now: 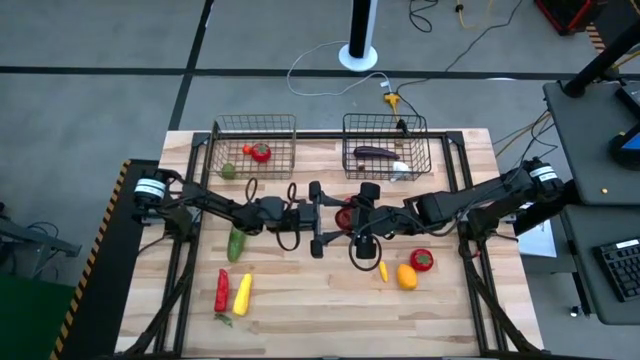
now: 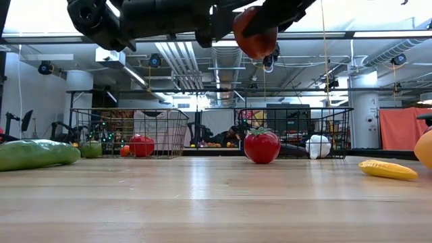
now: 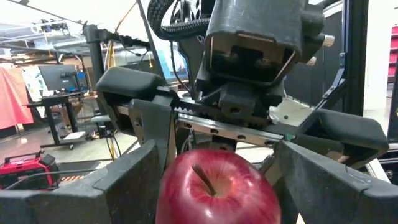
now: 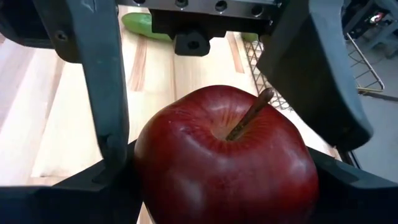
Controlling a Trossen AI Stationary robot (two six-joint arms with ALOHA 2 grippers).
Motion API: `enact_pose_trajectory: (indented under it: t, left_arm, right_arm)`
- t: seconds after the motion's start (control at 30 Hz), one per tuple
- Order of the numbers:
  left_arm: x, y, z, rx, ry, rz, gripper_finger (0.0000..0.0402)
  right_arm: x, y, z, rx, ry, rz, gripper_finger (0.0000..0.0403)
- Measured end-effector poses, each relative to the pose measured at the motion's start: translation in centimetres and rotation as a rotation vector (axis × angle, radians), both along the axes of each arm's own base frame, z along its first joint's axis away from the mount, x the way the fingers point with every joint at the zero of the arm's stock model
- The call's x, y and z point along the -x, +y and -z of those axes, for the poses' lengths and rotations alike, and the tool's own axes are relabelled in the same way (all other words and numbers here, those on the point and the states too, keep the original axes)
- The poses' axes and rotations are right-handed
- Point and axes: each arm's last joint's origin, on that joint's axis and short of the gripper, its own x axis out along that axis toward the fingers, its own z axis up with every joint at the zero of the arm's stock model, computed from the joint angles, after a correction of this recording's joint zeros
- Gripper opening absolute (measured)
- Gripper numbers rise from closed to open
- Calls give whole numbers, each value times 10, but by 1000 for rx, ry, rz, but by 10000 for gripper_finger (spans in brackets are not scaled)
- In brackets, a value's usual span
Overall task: Sort produce into baskets
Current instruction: Put the apple into the left wire basket
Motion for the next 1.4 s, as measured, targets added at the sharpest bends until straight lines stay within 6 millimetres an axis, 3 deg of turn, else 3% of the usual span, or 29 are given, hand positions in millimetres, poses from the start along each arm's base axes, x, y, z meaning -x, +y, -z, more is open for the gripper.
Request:
enact_pose_trajectory:
  t: [0.43,0.9,1.3,1.4]
  left_arm:
    - [2,-5,-2,7,1,15,300]
    - [1,-3,1,16,35,-38,116]
    - [1,-5,2,-61,47,-36,12]
    - [1,-6,2,-84,47,-35,4]
  right_arm:
    - [0,0,0,0,1,0,297]
    - [1,0,2,-1,13,-4,297]
    - [1,0,2,-8,10,5,297]
    - [1,0,2,-7,9,7,297]
